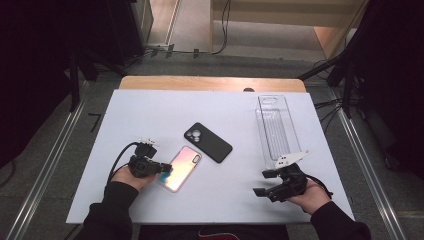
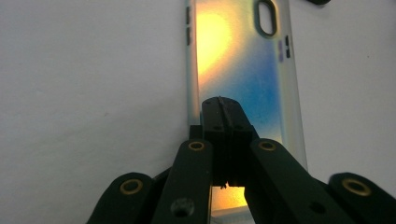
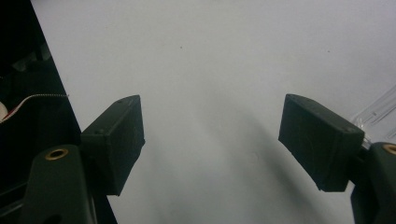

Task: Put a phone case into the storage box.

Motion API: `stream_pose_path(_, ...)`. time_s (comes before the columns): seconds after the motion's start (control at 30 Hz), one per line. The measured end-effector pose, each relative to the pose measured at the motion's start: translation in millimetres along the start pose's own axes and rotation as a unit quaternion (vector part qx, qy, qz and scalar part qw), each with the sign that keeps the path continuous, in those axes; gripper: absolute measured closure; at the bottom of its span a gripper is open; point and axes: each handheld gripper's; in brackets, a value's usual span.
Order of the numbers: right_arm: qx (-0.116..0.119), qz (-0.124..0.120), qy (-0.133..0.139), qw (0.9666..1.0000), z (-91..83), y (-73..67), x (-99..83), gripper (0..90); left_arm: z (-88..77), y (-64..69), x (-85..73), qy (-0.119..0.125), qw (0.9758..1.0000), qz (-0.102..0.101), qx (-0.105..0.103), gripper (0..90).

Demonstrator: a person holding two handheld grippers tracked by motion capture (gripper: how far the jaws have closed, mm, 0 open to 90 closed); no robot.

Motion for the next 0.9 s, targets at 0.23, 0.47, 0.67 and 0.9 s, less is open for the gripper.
stream_pose_path(0.23,0.001,0.000,-0.001,1.0000,0.3,0.0,-0.1,20.4,-3.8,-5.8,-0.5,0.000,1.0000,-0.003,-0.002,90.0)
stream_pose_path(0.47,0.002,0.000,0.006,1.0000,0.1,0.6,0.2,20.4,-11.9,-2.6,-1.4,0.028,0.9985,0.002,-0.047,80.4)
stream_pose_path(0.67,0.005,0.001,0.011,0.9999,0.7,1.7,0.8,20.4,-23.9,4.0,-6.7,0.062,0.9932,0.031,-0.094,60.0)
stream_pose_path(0.9,0.003,0.000,0.011,0.9999,-0.2,2.1,0.4,20.4,-31.7,11.3,-17.2,0.095,0.9873,0.062,-0.111,40.5)
Point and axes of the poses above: each handheld gripper's, and its own axes: z roughly forward along the jaws, x roughly out of its top, y roughly to its right, and after that the axes turned 10 degrees about -z, right-handed
